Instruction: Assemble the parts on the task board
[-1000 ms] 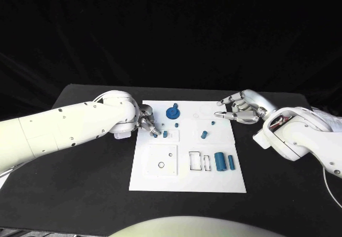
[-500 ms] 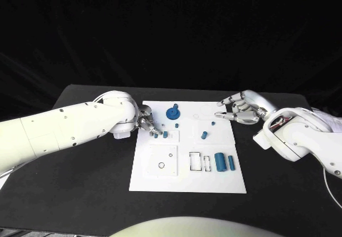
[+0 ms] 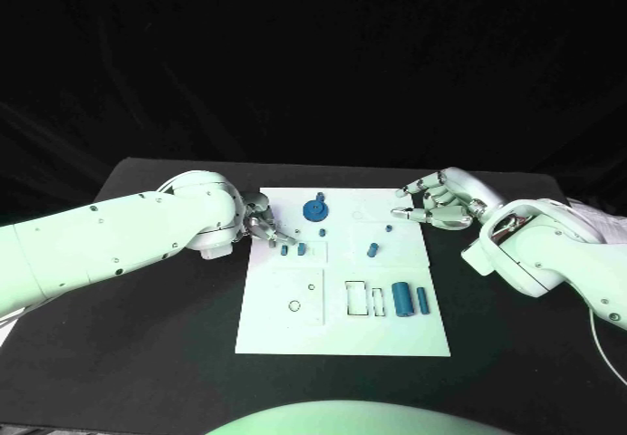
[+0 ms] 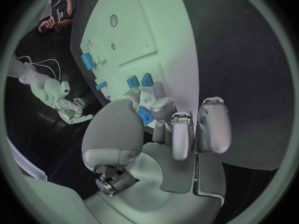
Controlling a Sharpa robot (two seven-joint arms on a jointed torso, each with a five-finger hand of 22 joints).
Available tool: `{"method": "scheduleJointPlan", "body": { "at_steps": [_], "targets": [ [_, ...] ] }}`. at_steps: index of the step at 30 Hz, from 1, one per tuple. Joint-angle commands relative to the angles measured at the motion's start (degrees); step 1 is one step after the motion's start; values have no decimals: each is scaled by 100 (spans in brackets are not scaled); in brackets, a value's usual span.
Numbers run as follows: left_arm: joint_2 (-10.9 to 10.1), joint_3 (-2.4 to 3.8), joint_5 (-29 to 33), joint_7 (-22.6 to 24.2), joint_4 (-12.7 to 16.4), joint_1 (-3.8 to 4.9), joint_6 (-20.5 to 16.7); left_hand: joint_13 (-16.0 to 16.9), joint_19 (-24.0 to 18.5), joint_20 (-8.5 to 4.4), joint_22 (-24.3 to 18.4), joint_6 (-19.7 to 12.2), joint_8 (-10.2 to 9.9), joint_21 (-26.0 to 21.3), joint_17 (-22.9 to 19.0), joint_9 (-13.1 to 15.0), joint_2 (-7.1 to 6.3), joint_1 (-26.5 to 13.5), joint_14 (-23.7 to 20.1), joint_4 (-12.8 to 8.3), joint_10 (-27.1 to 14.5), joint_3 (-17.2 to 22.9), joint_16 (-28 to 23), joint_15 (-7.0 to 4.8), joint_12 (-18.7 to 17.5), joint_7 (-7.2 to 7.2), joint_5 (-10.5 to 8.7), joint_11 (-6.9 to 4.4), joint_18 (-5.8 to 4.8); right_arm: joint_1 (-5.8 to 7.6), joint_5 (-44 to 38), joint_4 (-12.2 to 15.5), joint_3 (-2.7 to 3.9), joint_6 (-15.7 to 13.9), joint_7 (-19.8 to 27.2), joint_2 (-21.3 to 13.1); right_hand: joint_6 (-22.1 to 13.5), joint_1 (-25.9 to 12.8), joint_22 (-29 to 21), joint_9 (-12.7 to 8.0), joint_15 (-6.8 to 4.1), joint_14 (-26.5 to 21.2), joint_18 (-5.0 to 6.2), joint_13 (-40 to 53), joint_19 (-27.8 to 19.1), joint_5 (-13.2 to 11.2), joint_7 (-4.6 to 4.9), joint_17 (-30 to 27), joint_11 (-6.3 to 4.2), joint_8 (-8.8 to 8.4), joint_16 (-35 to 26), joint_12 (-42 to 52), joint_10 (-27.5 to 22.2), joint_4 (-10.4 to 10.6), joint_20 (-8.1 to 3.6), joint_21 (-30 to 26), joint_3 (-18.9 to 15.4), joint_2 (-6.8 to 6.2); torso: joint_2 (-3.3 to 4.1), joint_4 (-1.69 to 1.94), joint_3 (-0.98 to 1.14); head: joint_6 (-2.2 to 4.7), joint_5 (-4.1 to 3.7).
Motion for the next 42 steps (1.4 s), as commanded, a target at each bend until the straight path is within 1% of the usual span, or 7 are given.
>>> {"method": "scheduleJointPlan", "body": {
  "at_steps": [1,7,10,18,24,33,42],
  "targets": [
    [-32,9,574,746,54,7,-1036,-728,145,3,392,-230,-94,-415,1508,-17,111,23,604,6,-421,-151,17,17,-633,69,2,59,63,-8,-7,-3,-1,78,51,6,24,-8,-9,6,-24,343,53,-5,-40,31,-11,445,1,2,-31,-30,-23,5,5,-32,-32,46,1,8,2,13,-10],
    [-12,3,1228,1816,23,8,-1758,-2116,-1406,330,-2106,-1224,-732,-4339,-1088,-464,204,594,-565,-55,-1945,-348,-2150,464,-2247,618,21,585,638,-11,-7,-11,-2,84,50,13,24,-8,-9,6,-24,343,53,-5,-40,31,-11,445,1,2,-31,-30,-23,5,5,-32,-32,46,8,-5,-1,35,-15],
    [66,-13,1137,2223,-23,3,-1906,-2463,-1771,526,-2573,-1513,-928,-4991,-2812,-709,124,1192,-1603,-154,-2437,-322,-3914,656,-2672,837,18,800,638,-13,-7,-15,-2,87,51,13,24,-8,-9,6,-24,343,53,-5,-40,31,-11,445,1,2,-31,-30,-23,5,5,-32,-32,46,14,-9,-6,51,-34],
    [399,-83,-224,2830,-220,-104,-2117,-3607,-1497,598,-3273,-1470,-1363,-5627,-3528,-1580,-49,2754,-1548,-683,-2508,530,-4612,688,-3616,864,6,822,724,-22,-7,-29,-4,95,54,19,24,-8,-9,6,-24,343,53,-5,-40,31,-11,445,1,2,-31,-30,-23,5,5,-32,-32,46,18,-11,-9,119,-101],
    [660,-101,-1305,2996,-400,-205,-2121,-4127,-1125,543,-3344,-1200,-1655,-5578,-3484,-2098,-289,2765,-1131,-748,-2402,756,-4354,628,-3916,772,-10,832,731,-28,-6,-37,-5,102,57,27,22,-12,-10,6,-24,344,53,-4,-40,42,-10,448,1,1,-31,-28,-22,5,5,-34,-37,53,25,-12,-15,124,-133],
    [957,-105,-2219,2773,-632,-264,-1697,-4624,-9,441,-2001,-698,-1966,-3584,-574,-2597,-397,2584,195,-711,-2200,915,-1403,531,-4119,678,-26,756,488,-32,-6,-36,-6,111,62,44,22,-12,-10,6,-24,344,53,-4,-40,42,-10,448,1,1,-31,-28,-22,5,5,-34,-37,53,23,-10,-14,103,-149],
    [1091,-102,-2509,2486,-771,-276,-1401,-4814,176,393,-1312,-401,-2046,-2673,-571,-2735,-355,2649,239,-750,-1947,1168,-1293,490,-4229,648,-15,714,362,-34,-6,-33,-6,117,66,52,22,-12,-8,7,-25,345,52,-1,-38,49,-10,448,1,1,-31,-22,-19,3,5,-33,-39,58,19,-5,-8,86,-159]
  ]
}}
